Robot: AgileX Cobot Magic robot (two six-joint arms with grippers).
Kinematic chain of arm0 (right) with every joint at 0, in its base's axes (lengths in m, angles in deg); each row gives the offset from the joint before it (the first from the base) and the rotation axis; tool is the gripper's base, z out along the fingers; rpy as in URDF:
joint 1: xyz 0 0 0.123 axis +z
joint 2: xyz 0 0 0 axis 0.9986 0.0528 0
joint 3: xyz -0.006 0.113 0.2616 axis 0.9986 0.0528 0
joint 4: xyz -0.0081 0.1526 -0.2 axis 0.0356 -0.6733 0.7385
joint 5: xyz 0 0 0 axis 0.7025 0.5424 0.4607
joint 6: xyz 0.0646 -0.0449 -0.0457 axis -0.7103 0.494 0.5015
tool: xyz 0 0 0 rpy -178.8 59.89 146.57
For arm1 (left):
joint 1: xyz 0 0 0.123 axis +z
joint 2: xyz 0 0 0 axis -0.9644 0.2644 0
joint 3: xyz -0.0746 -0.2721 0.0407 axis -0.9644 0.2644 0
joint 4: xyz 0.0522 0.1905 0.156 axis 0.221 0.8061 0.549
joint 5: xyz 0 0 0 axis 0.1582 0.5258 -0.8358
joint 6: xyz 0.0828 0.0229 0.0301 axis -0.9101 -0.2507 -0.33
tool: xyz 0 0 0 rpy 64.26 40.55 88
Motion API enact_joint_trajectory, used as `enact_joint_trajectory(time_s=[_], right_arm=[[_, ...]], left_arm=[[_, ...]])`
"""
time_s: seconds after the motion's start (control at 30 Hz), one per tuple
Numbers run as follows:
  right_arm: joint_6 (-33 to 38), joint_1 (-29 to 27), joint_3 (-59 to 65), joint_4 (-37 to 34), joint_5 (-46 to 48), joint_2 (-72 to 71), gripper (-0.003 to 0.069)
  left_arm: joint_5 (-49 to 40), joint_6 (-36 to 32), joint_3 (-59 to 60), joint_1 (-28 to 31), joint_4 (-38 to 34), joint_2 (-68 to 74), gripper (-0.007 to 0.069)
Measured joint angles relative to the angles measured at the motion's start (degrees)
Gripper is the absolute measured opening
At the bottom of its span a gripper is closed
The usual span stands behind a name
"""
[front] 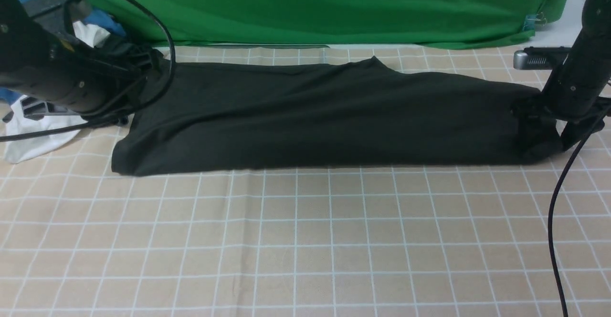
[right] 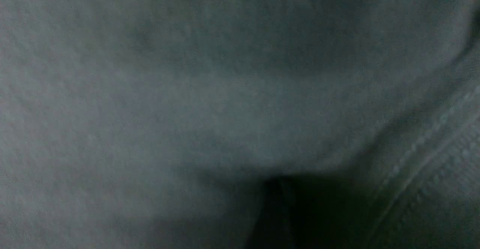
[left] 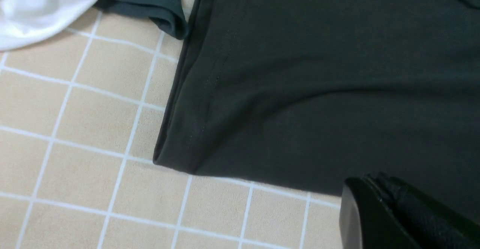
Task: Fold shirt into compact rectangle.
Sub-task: 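Pull the folded dark garment lengthwise by its ends to straighten it flat on the table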
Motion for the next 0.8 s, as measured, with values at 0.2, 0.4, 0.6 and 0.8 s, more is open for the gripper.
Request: enact_joint_trajectory(time_s=[0.2, 0.4, 0.6, 0.8], right_arm=[[2.6, 0.0, 0.0, 0.0, 1.6, -0.3, 0.0108], [1.9, -1.0, 2.7, 0.0, 2.0, -5.5, 0.0073], [1.3, -3.7, 9.1, 1.7, 2.6, -11.1, 0.0087], [1.2, -6.2, 10.3, 3.8, 2.0, -10.9, 0.0204]], left_arm=[[0.7, 0.3, 0.0, 0.0, -0.8, 0.0, 0.0013], [-1.2, 2.4, -0.5, 0.0, -2.0, 0.1, 0.0013], [-8.9, 5.9, -7.9, 0.0, -1.7, 3.9, 0.0013], [-11.7, 6.3, -19.6, 0.0, -1.7, 13.5, 0.0013]])
